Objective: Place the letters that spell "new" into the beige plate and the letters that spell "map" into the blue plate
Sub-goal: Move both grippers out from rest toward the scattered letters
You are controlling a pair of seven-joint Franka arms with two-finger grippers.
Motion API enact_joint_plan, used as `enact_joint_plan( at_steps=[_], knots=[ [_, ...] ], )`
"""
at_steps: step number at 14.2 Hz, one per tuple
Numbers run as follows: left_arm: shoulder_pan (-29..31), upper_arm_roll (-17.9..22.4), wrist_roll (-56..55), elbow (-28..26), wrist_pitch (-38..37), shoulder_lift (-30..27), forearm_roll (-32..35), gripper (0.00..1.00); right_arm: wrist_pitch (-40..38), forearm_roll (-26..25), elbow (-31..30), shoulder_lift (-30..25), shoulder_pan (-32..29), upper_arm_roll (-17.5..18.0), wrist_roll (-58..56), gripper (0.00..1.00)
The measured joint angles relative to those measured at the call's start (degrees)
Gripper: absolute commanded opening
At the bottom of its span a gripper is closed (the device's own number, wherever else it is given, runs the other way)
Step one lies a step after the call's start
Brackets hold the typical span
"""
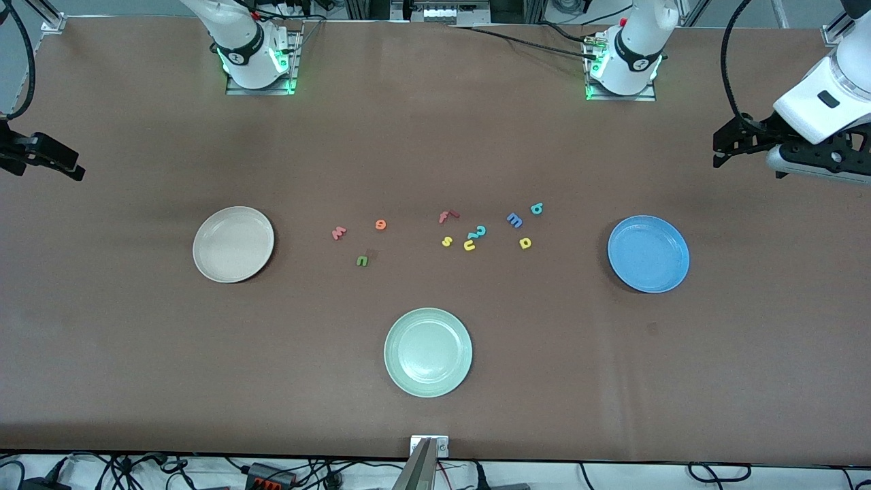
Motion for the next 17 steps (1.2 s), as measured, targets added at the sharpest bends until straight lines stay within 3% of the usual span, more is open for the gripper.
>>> enact_joint_plan(
  at_steps=[10,17],
  knots=[
    [0.0,-0.1,0.0,0.0,0.0,0.0,0.0,1.0,0.0,0.0,0.0,0.1,0.0,0.0,-0.3,1.0],
    [-0.7,-0.4,0.0,0.6,-7.8,1.1,0.0,1.0,0.0,0.0,0.0,0.1,0.0,0.0,-0.7,1.0]
  ],
)
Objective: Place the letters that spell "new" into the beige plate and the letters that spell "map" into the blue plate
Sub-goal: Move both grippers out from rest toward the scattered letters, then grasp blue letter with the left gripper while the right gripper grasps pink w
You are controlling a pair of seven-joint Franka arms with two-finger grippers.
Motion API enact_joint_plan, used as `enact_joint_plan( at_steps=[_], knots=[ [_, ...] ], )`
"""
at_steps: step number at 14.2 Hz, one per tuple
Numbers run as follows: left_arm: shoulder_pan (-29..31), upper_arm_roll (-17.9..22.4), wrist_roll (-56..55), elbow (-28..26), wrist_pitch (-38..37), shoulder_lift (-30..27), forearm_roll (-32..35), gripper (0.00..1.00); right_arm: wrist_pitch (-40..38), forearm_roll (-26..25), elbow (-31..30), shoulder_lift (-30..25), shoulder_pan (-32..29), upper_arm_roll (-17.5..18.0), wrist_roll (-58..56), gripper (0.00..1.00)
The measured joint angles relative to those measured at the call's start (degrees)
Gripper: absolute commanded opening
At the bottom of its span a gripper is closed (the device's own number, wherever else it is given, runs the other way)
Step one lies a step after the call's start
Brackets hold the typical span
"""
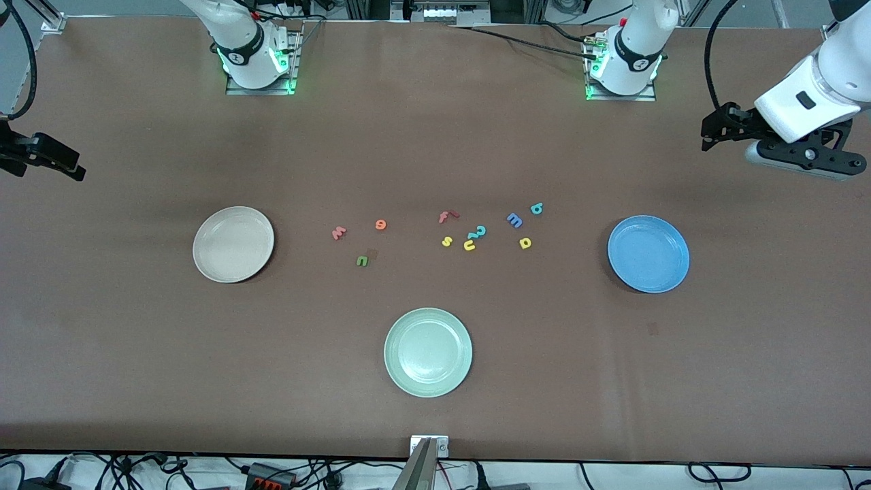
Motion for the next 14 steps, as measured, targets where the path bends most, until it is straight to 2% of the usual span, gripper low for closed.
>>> enact_joint_plan(
  at_steps=[8,11,14],
  knots=[
    [-0.3,-1.3,-0.1,0.0,5.5,6.8,-1.0,1.0,-0.2,0.1,-0.7,1.0,0.8,0.6,-0.2,1.0],
    [-0.3,-1.7,-1.2,-0.1,7.9,8.5,-1.5,1.0,0.3,0.2,-1.4,5.5,6.2,1.0,0.0,1.0],
    [-0.4,-5.2,-9.3,-0.5,10.3,11.0,-1.6,1.0,3.7,0.3,-1.5,12.5,14.0,1.3,3.4,1.0]
  ],
)
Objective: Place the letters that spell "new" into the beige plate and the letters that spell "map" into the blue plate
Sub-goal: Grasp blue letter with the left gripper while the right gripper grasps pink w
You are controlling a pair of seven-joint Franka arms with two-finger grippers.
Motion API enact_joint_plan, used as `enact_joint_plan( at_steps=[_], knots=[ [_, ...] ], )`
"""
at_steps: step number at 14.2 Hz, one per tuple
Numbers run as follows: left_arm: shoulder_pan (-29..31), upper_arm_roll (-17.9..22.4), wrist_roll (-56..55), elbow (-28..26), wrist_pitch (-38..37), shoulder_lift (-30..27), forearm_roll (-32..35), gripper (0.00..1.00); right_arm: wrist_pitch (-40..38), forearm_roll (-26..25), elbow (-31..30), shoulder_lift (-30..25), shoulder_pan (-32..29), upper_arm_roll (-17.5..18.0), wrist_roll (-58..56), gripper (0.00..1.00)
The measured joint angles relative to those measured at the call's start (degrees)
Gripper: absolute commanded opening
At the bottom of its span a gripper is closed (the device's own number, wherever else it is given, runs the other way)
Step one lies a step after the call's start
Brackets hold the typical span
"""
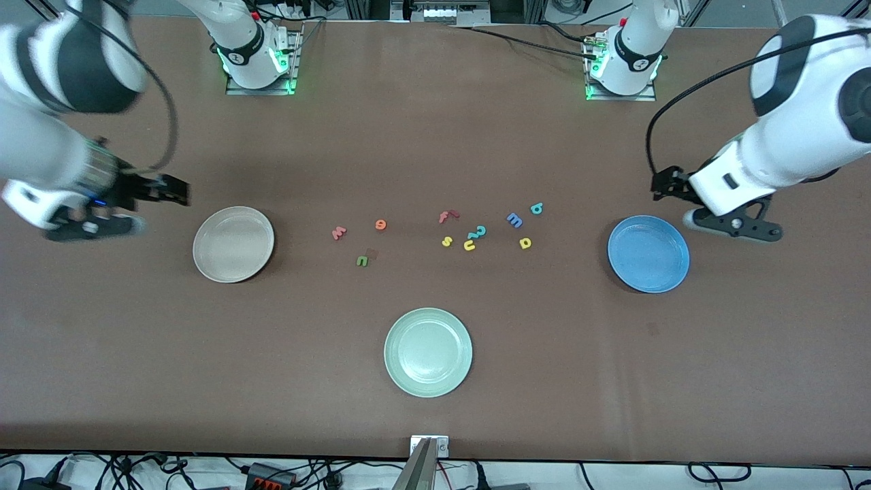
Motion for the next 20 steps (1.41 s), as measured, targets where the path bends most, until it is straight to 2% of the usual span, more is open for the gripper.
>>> enact_joint_plan(
  at_steps=[4,8,11,15,16,20],
  knots=[
    [-0.7,-3.6,-15.7,-3.3,7.0,4.9,-2.3,1.0,7.8,1.4,0.0,8.3,9.3,0.1,8.2,1.0],
    [-1.2,-9.1,-36.8,-12.5,20.1,6.3,-2.9,1.0,14.2,1.7,-0.1,14.8,15.8,0.2,17.3,1.0],
    [-3.4,-12.0,-50.2,-20.2,32.1,8.0,-2.9,1.0,15.9,1.9,-1.5,18.0,17.3,0.2,24.7,1.0],
    [-5.9,-12.2,-54.4,-21.3,37.6,15.5,-2.9,1.0,17.2,2.1,-3.1,18.9,17.2,-0.2,42.2,1.0],
    [-6.0,-12.2,-54.4,-21.1,38.5,17.5,-2.8,0.97,19.1,2.1,-4.1,18.9,17.3,-0.2,45.9,1.0],
    [-7.3,-12.2,-55.0,-20.6,41.0,21.2,-2.8,0.66,33.2,2.3,-11.4,18.9,19.5,-0.1,61.8,1.0]
  ],
)
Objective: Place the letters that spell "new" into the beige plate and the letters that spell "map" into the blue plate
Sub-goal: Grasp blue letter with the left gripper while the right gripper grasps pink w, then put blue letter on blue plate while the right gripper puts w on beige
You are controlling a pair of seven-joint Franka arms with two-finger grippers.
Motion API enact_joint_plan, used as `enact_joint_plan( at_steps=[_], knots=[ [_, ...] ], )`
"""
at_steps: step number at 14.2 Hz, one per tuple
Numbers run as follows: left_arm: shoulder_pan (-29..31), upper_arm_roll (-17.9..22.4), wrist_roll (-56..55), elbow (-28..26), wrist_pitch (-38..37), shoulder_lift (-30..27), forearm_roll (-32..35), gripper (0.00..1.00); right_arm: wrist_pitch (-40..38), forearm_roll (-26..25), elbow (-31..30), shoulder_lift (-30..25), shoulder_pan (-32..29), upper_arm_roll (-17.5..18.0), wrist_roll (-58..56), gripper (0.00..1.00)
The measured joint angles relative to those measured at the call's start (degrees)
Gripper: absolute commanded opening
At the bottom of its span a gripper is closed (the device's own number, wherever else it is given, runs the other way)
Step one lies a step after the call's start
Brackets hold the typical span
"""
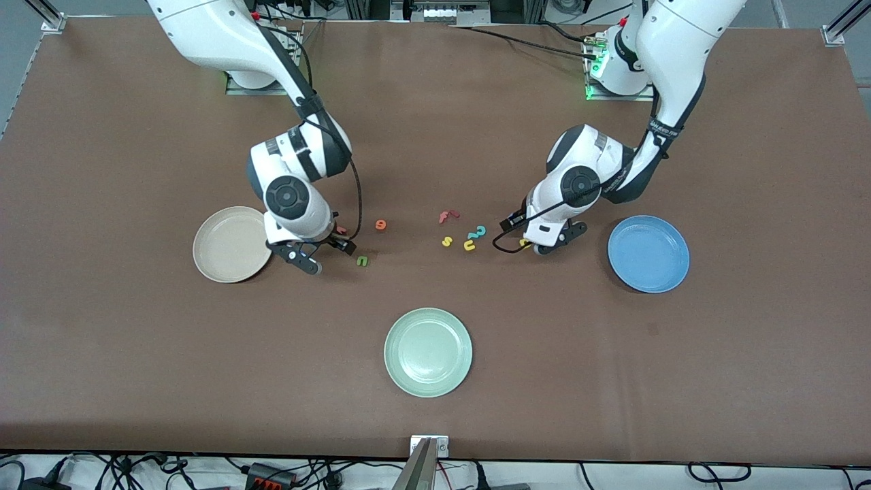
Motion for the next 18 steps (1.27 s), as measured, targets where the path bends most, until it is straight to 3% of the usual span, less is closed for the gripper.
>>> enact_joint_plan(
  at_steps=[4,7,10,15,18],
  knots=[
    [-0.1,0.0,-1.7,0.1,2.0,0.7,0.0,0.57,2.3,0.0,-4.1,-1.8,1.4,-0.1,4.8,1.0],
    [-0.2,0.0,-2.3,0.1,3.4,2.0,0.0,0.45,3.1,0.0,-5.6,-2.4,1.1,-0.5,5.1,0.93],
    [-0.2,0.0,-2.4,0.2,3.9,2.7,0.0,0.07,6.0,0.0,-6.4,-1.9,1.2,-0.5,7.1,0.88],
    [-0.1,0.2,-2.3,0.7,2.9,2.4,0.1,0.05,8.4,0.0,-6.6,0.1,1.3,-0.5,7.9,0.66],
    [2.2,0.9,2.7,4.1,-7.3,-0.9,1.3,0.05,9.6,0.1,-6.5,0.3,1.3,-0.4,7.9,0.36]
  ],
)
